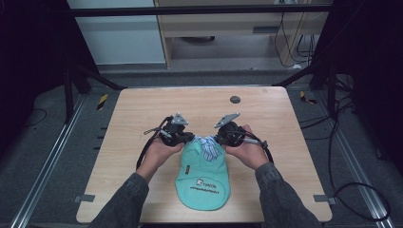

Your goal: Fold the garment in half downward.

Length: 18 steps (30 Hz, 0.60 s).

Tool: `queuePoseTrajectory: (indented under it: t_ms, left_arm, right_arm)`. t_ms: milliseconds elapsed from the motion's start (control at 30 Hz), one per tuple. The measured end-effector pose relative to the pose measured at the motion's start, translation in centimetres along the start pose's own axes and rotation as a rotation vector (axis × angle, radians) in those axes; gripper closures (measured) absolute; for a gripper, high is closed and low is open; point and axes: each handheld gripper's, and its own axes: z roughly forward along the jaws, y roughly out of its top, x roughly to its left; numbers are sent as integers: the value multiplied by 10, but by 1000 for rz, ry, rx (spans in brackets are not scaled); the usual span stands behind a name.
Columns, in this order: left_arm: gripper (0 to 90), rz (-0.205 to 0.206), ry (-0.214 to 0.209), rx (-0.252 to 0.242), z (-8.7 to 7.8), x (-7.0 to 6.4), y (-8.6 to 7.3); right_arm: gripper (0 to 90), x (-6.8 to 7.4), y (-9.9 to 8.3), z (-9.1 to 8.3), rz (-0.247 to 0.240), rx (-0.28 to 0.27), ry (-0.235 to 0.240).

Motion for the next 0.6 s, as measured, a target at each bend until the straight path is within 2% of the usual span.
queuePoseTrajectory:
  t_ms: [133, 400, 600]
  left_arm:
    - [848, 19, 11, 0, -3, -1, 10]
    - [848, 48, 21, -2, -6, 0, 26]
    - [848, 64, 30, 9, -5, 4, 32]
  right_arm:
    - [845, -3, 6, -7, -26, -1, -16]
    - [844, -11, 13, -16, -45, -15, -35]
    - [844, -16, 18, -18, -63, -15, -34]
